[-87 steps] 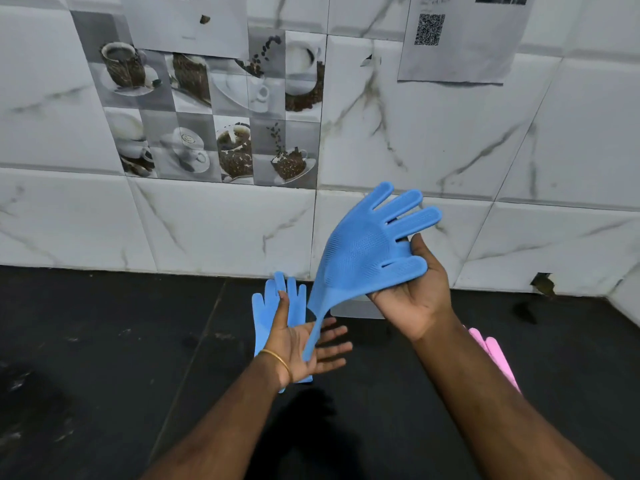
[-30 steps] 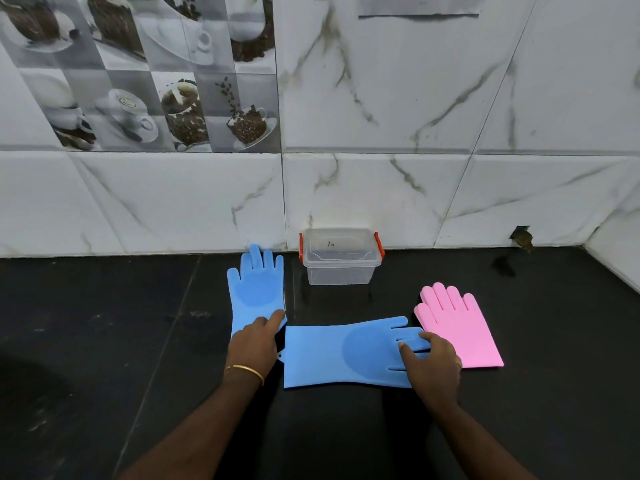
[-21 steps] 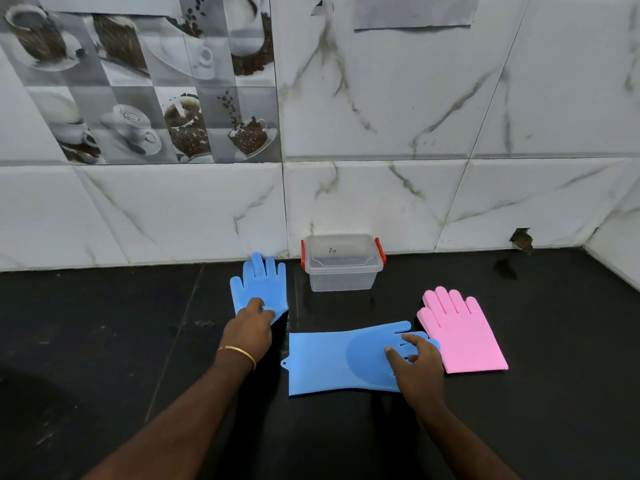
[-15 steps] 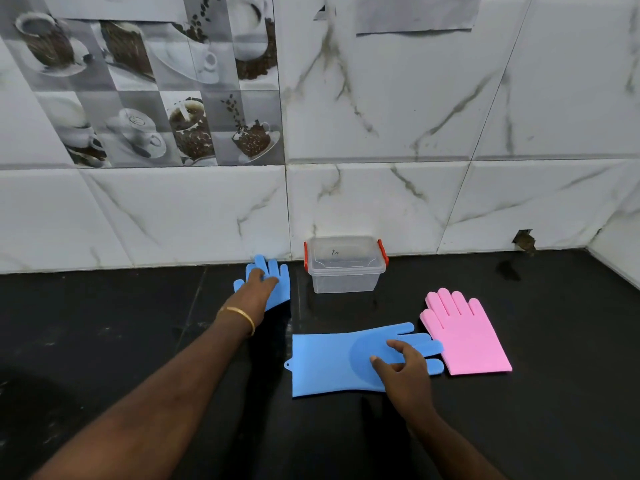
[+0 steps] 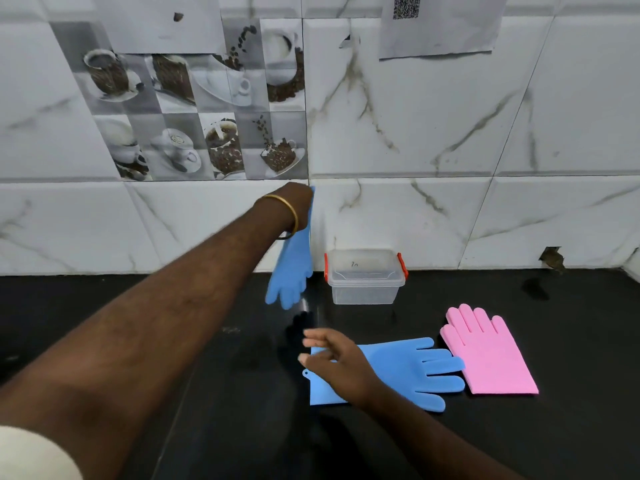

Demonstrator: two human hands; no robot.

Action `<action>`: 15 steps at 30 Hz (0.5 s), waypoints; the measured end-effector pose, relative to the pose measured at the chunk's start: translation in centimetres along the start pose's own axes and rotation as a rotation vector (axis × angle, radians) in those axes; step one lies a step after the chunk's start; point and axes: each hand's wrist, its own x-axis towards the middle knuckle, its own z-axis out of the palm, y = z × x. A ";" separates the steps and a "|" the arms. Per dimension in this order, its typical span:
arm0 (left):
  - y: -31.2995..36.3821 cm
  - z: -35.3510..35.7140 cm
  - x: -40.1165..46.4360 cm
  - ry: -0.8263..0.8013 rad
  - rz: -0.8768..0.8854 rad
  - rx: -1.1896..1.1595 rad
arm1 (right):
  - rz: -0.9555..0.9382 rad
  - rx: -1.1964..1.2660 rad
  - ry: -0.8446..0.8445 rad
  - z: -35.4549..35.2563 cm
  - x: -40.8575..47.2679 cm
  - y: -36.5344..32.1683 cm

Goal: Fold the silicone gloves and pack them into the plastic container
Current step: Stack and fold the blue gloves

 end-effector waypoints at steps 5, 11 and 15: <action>4.0 -4.0 -1.6 -0.040 0.020 -0.119 | -0.175 -0.067 -0.193 1.9 3.3 -6.4; 6.7 -3.8 -3.2 -0.013 -0.026 -0.521 | -0.123 -0.031 -0.003 -0.6 6.8 -9.6; 7.0 -2.6 -4.1 0.021 -0.064 -0.877 | 0.064 0.072 0.185 -4.8 7.0 -6.5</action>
